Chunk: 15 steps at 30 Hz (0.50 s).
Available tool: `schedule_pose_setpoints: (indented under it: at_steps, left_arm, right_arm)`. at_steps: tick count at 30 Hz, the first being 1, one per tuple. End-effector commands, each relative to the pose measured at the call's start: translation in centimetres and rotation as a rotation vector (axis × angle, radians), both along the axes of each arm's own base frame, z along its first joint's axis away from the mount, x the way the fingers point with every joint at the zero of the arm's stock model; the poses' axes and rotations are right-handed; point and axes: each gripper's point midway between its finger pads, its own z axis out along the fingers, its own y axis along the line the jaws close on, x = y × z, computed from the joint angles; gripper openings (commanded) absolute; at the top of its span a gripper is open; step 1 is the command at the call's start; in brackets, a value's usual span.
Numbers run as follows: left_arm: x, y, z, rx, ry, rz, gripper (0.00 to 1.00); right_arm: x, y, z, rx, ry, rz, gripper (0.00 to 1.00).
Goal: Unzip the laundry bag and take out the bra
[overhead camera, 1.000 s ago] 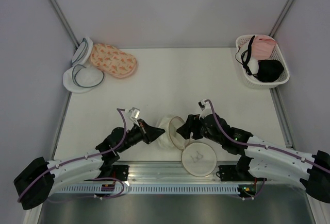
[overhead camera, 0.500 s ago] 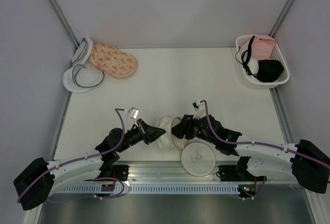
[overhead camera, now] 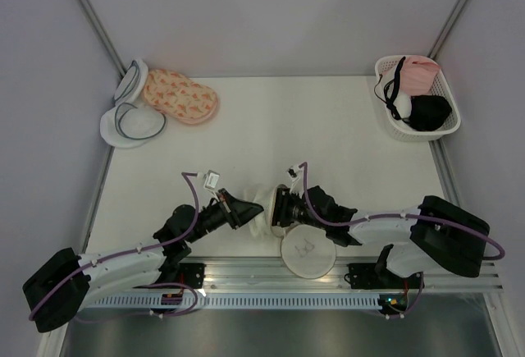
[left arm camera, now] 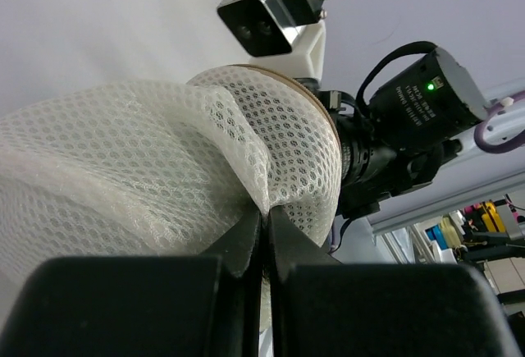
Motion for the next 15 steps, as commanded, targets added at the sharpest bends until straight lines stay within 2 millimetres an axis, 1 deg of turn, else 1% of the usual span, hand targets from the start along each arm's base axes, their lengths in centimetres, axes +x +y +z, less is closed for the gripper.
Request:
schedule_pose_setpoints:
  at_steps: [1, 2, 3, 5, 6, 7, 8, 9, 10, 11, 12, 13, 14, 15]
  left_arm:
    - [-0.6, 0.0, 2.2, -0.095, -0.034, -0.025, 0.02]
    - [-0.6, 0.0, 2.3, -0.098, -0.035, -0.023, 0.02]
    - [-0.7, 0.1, 2.2, -0.099, -0.033, -0.025, 0.02]
    - [-0.8, 0.2, 2.3, -0.104, -0.036, -0.027, 0.02]
    - [-0.8, 0.3, 2.3, -0.104, -0.036, -0.022, 0.02]
    - [-0.8, 0.3, 1.8, -0.090, -0.026, -0.022, 0.02]
    - [-0.8, 0.5, 2.1, -0.098, -0.031, -0.013, 0.02]
    - [-0.7, 0.7, 2.0, -0.093, -0.029, -0.005, 0.02]
    - [-0.7, 0.8, 1.4, -0.075, -0.013, 0.000, 0.02]
    - [-0.5, 1.0, 1.4, -0.074, -0.012, 0.017, 0.02]
    - [-0.4, 1.2, 1.4, -0.067, -0.006, 0.029, 0.02]
    - [-0.3, 1.3, 0.0, -0.018, 0.032, 0.041, 0.03]
    - [0.1, 1.6, -0.4, 0.000, 0.047, 0.069, 0.07]
    - [0.3, 1.9, -0.1, -0.005, 0.046, 0.086, 0.10]
  right_arm:
    - [-1.5, 2.6, 3.3, 0.185, -0.012, 0.104, 0.32]
    - [-1.5, 2.7, 3.3, 0.191, -0.010, 0.106, 0.24]
    - [-1.4, 2.8, 2.9, 0.189, -0.005, 0.105, 0.11]
    - [-1.2, 2.9, 2.8, 0.180, -0.006, 0.100, 0.01]
    - [-1.1, 2.8, 2.6, 0.164, -0.010, 0.094, 0.00]
    - [-1.0, 2.5, 2.1, 0.126, -0.001, 0.082, 0.00]
    - [-0.6, 2.2, 1.8, 0.096, -0.025, 0.059, 0.00]
    - [-0.5, 1.5, 1.3, 0.043, -0.016, 0.039, 0.00]
    - [-0.4, 1.1, 1.1, 0.011, -0.019, 0.022, 0.00]
    - [0.4, 0.3, 0.7, -0.042, -0.050, -0.023, 0.00]
    - [0.4, -0.8, 0.4, -0.105, -0.043, -0.047, 0.01]
    - [0.5, -1.4, 0.3, -0.140, -0.051, -0.064, 0.01]
    - [0.7, -2.1, 0.2, -0.174, -0.060, -0.082, 0.01]
    - [0.8, -3.5, -0.1, -0.228, -0.066, -0.115, 0.00]
